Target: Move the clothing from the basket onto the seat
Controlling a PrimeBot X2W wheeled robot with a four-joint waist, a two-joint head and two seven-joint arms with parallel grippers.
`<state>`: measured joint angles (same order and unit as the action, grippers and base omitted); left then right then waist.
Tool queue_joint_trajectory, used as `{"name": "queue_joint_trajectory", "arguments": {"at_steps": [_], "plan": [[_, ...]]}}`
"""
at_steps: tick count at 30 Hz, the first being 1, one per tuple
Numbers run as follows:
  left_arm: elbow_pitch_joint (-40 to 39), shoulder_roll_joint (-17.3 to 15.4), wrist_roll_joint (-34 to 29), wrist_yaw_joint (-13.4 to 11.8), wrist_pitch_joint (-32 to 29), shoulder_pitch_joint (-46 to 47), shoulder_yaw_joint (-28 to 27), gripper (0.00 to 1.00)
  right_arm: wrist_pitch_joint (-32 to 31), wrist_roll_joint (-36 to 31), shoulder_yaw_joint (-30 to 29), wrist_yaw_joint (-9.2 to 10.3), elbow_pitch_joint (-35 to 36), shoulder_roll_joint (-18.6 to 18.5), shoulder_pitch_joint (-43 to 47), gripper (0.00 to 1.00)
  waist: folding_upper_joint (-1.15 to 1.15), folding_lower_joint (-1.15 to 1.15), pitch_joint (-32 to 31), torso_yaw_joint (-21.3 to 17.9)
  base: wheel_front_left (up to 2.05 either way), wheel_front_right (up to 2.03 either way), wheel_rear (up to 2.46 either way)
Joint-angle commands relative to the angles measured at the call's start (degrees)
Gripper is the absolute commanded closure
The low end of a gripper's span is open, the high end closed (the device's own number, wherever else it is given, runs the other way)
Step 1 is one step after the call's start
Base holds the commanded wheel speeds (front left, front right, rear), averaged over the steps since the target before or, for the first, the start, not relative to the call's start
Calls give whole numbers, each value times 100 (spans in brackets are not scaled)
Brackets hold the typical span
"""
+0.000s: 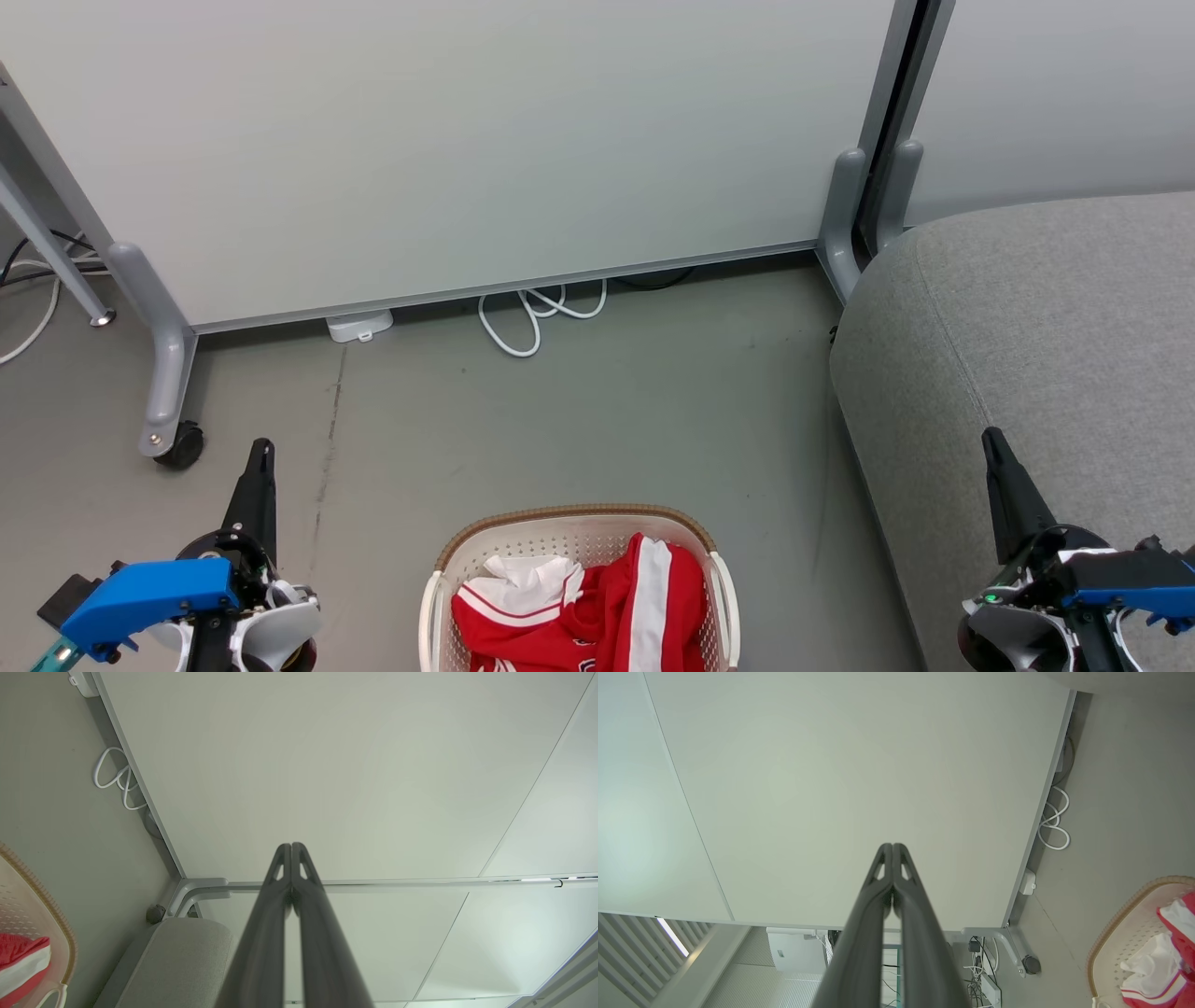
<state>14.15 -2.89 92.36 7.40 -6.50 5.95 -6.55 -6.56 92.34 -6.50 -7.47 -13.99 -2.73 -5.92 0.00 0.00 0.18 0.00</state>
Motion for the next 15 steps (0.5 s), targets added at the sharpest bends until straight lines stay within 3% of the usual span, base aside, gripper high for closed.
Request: {"name": "queue_joint_trajectory", "arguments": {"at_steps": [1,5,6,15], "plan": [[-24,4,12,21,-23,57,-5,100,-11,17,-4,-5,-9,-29,-63,100,0,0,0,0,0,0,0],[-24,4,12,21,-23,57,-5,100,-11,17,-4,-5,-9,-29,-63,100,0,0,0,0,0,0,0],[-1,0,0,0,1,0,0,0,1,-1,0,0,0,0,0,0,0,0,0,0,0,0,0],[125,28,-101,-1,153,-193,63,0,157,-152,75,8,-157,33,169,0,0,0,10,3,0,0,0]]}}
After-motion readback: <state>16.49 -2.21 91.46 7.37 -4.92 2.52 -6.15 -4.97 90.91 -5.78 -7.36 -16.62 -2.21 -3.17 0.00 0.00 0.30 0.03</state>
